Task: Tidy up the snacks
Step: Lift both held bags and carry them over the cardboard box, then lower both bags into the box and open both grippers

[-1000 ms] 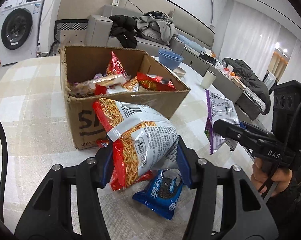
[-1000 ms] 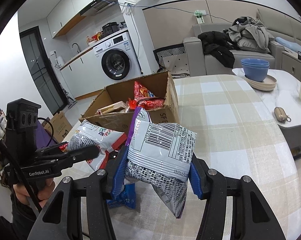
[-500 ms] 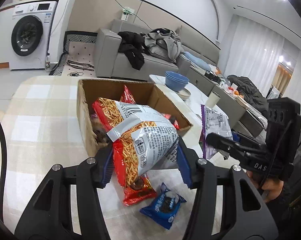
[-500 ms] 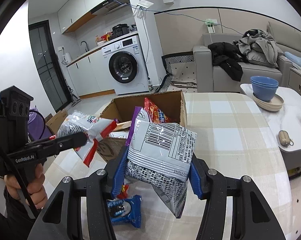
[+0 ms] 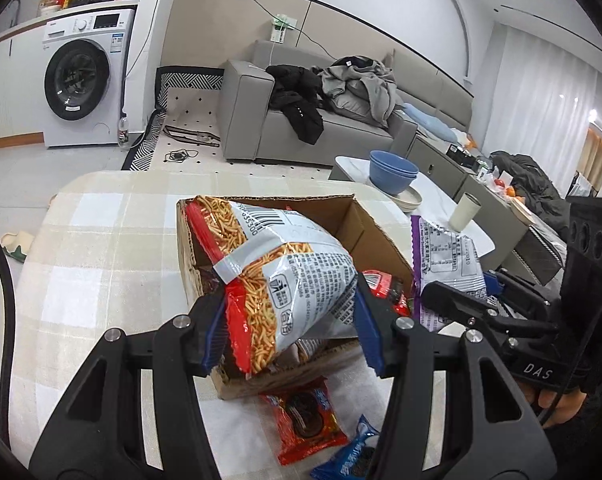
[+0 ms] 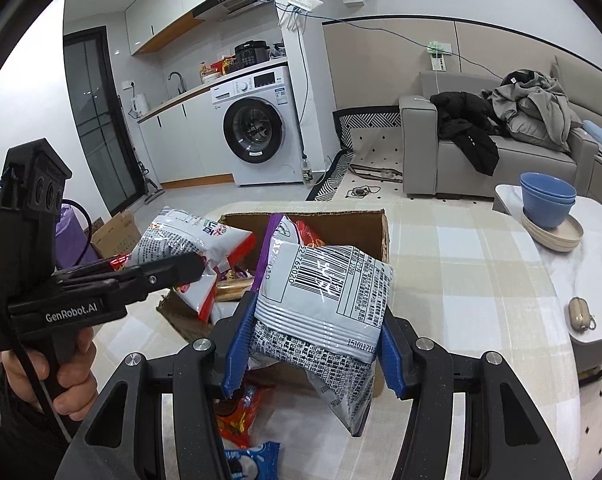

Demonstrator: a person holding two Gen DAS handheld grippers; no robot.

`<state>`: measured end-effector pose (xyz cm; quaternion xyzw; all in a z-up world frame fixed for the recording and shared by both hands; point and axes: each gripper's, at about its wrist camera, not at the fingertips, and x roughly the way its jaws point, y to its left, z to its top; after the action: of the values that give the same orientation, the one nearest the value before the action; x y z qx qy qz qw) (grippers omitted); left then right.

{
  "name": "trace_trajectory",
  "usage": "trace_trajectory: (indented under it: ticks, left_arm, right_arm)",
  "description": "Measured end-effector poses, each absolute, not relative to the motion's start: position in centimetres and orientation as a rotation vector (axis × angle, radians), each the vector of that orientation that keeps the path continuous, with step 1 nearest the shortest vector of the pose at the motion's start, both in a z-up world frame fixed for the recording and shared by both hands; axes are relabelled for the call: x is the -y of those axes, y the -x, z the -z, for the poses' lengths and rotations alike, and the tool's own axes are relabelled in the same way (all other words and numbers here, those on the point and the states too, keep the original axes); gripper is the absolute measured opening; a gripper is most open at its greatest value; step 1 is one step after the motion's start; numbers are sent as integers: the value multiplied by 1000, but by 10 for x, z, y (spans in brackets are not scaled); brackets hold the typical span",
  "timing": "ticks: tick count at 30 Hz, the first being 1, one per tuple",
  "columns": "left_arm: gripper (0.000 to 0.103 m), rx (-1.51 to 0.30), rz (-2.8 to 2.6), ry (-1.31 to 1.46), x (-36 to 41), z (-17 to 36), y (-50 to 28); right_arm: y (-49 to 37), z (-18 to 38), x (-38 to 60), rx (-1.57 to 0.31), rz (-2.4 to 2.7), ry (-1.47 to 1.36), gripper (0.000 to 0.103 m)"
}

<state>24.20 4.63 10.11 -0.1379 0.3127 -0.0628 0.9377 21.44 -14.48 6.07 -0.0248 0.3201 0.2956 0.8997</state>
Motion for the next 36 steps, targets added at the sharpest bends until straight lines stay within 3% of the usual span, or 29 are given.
trace_trajectory:
  ticks: [31, 33, 35, 36]
  left_arm:
    - [52, -732, 72, 169, -23, -49, -354]
    - [53, -740, 84, 187, -26, -49, -355]
    - [55, -749, 101, 198, -30, -48, -352]
    - [60, -753, 114, 202, -31, -48, -351]
  right_arm:
    - [-283, -26, 100, -710, -601, 133, 59]
    - [-280, -28, 99, -700, -608, 136, 66]
    - [-275, -33, 104, -672, -626, 134, 80]
    - [-273, -35, 105, -661, -626, 134, 83]
